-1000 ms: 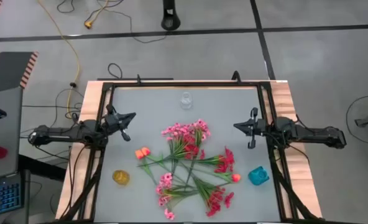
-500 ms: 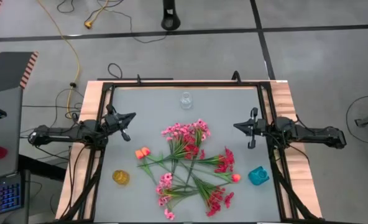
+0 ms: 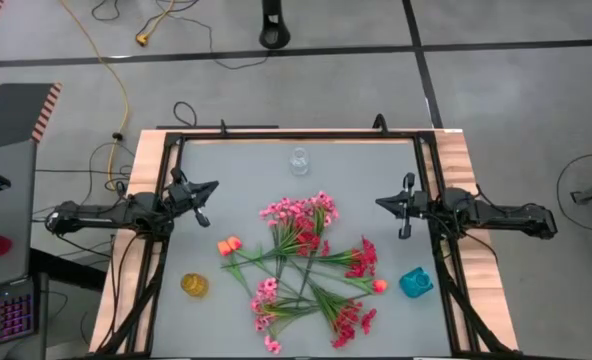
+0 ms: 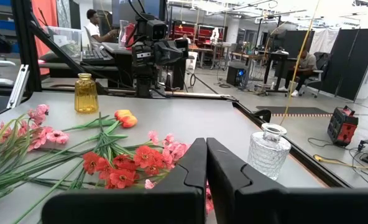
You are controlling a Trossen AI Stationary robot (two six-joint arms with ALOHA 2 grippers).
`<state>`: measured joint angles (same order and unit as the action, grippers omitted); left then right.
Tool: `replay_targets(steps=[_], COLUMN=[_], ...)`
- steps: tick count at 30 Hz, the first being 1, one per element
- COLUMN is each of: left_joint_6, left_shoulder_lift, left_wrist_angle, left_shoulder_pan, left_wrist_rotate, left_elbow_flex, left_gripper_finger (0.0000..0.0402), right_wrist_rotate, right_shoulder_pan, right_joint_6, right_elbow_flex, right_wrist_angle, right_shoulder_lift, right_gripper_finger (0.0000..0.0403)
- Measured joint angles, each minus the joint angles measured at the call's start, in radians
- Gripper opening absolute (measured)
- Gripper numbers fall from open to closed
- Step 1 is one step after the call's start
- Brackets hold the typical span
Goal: Sort flowers into vase by color
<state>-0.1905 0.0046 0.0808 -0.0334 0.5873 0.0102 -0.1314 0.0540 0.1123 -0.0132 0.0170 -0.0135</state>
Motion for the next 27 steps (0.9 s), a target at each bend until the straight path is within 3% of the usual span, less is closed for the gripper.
replay_targets(steps=[21, 27], left_joint_6=[0.060, 0.057], left_shoulder_lift=[0.000, 0.000], left_wrist_angle=[0.000, 0.000], left_shoulder_pan=[0.000, 0.000], left_wrist_rotate=[0.000, 0.000], left_elbow_flex=[0.000, 0.000], left_gripper_finger=[0.0000, 0.0000], right_wrist_rotate=[-0.003, -0.101], right_shoulder_pan=[0.000, 0.001], right_joint_6=[-0.059, -0.190], right_elbow_flex=[0.003, 0.003], right_wrist_angle=[0.094, 0.164], right_shoulder_lift=[0.000, 0.000], right_gripper_finger=[0.0036, 0.0046])
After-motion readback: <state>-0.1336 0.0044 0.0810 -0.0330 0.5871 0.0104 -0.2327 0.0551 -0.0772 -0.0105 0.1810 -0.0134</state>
